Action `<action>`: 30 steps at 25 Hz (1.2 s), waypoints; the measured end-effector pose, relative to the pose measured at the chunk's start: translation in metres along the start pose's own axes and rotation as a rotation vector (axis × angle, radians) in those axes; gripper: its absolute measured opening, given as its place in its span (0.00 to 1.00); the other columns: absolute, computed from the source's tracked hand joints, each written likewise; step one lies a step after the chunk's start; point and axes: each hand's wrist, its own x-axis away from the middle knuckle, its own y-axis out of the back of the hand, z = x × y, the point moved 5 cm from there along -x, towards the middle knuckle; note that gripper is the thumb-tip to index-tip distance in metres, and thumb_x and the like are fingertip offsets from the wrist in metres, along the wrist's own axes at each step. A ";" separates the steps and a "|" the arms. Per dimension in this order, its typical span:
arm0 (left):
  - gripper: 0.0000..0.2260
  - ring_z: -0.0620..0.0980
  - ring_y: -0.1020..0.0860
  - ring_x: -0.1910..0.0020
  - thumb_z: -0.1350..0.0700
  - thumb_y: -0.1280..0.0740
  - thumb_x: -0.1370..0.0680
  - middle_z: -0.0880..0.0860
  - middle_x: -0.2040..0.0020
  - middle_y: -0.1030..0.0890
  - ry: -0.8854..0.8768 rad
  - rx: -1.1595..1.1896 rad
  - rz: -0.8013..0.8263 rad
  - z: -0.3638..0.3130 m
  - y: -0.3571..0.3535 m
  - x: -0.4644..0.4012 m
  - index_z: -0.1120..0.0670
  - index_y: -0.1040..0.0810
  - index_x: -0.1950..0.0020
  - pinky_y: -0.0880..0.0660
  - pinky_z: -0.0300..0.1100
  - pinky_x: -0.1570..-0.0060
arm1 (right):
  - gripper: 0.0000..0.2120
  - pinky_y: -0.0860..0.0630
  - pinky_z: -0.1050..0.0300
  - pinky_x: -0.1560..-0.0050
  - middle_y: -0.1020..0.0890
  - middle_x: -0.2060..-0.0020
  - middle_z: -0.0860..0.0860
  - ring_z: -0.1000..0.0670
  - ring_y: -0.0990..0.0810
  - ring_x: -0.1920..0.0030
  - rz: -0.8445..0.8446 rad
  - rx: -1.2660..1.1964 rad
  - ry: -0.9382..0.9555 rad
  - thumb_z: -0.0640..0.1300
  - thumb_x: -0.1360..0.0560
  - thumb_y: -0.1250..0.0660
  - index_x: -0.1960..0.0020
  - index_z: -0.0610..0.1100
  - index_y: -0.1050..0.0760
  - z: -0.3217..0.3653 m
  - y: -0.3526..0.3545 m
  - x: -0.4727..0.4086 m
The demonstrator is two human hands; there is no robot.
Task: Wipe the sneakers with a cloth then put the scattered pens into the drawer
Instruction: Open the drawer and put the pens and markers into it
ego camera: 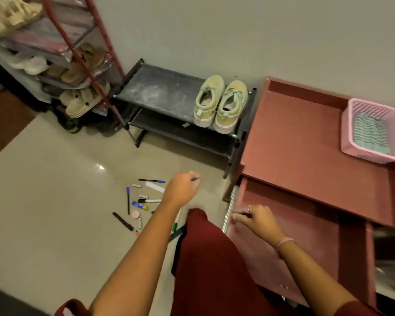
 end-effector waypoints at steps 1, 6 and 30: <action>0.11 0.54 0.21 0.45 0.57 0.36 0.22 0.56 0.45 0.17 0.077 0.040 -0.076 0.029 0.016 -0.008 0.57 0.18 0.43 0.26 0.44 0.43 | 0.11 0.35 0.82 0.58 0.15 0.49 0.52 0.56 0.18 0.48 0.022 -0.019 0.025 0.49 0.26 0.30 0.47 0.47 0.17 0.014 -0.008 -0.023; 0.12 0.55 0.23 0.57 0.57 0.40 0.19 0.59 0.54 0.18 0.451 0.074 -0.199 0.185 0.018 -0.021 0.60 0.19 0.47 0.32 0.40 0.59 | 0.11 0.34 0.75 0.47 0.17 0.45 0.50 0.54 0.21 0.45 0.153 -0.028 0.097 0.44 0.25 0.31 0.44 0.44 0.18 0.056 -0.062 -0.134; 0.17 0.51 0.30 0.36 0.55 0.43 0.18 0.51 0.34 0.27 0.640 -0.375 0.174 0.376 -0.177 -0.020 0.52 0.31 0.29 0.28 0.42 0.42 | 0.16 0.28 0.49 0.45 0.30 0.34 0.44 0.42 0.25 0.41 0.668 0.845 0.590 0.42 0.19 0.46 0.33 0.41 0.31 -0.045 -0.325 -0.291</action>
